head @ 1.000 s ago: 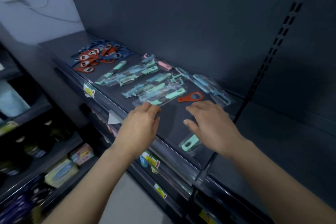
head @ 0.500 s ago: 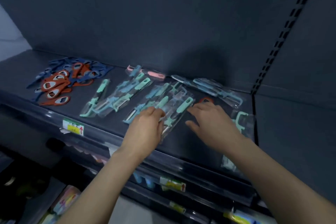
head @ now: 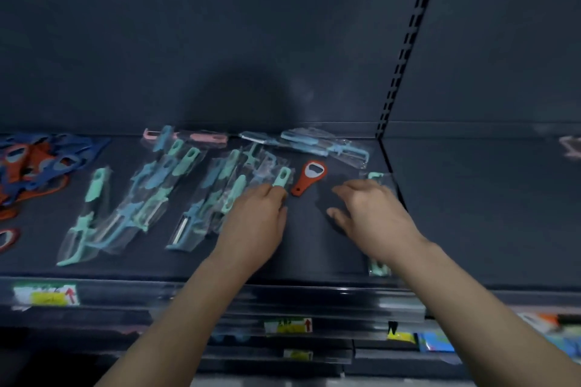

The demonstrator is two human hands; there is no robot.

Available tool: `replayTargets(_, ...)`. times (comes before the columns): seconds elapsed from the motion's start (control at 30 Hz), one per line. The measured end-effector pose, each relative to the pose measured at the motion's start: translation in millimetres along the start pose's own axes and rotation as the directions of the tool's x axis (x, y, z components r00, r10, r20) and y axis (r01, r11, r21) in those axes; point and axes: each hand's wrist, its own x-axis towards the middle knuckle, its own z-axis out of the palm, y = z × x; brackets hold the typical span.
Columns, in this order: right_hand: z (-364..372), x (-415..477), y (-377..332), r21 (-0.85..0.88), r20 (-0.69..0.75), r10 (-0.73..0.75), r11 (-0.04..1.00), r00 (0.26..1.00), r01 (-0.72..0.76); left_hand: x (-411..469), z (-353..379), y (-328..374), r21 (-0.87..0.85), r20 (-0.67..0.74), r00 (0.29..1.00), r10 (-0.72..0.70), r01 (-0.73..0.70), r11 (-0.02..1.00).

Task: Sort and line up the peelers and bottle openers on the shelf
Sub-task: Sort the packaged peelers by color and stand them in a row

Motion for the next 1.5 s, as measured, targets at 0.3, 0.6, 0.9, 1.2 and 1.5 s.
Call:
replayTargets(0.3,6.1,56.6,-59.1,-0.009,-0.002,-0.188,0.982,0.982,0.188,-11.9,-27.9,-63.8,0.013,-0.071,0.985,-0.155,0.156,0.988)
replayTargets(0.6,10.3,115.4,-122.2,0.003,-0.005,-0.117,0.993,0.993,0.117,33.0,-60.3,-159.9,0.068,-0.045,0.99,-0.133,0.135,0.988)
replayTargets(0.9,21.5,150.6,-158.0,-0.016,0.007,0.138,0.99,0.99,-0.138,120.2,-56.1,-221.5,0.105,0.13,0.982,0.137,-0.151,0.983)
replayTargets(1.2,30.0,139.6,-157.6,-0.038,0.07,0.366,0.93,0.928,-0.364,160.9,-35.4,-207.9,0.378,0.307,0.927,0.217,-0.328,0.866)
replayTargets(1.5,28.2,130.4,-144.6,0.071,0.093,0.322,0.942,0.942,-0.329,134.4,-47.6,-194.1,0.389,0.16,0.87,0.467,-0.49,0.78)
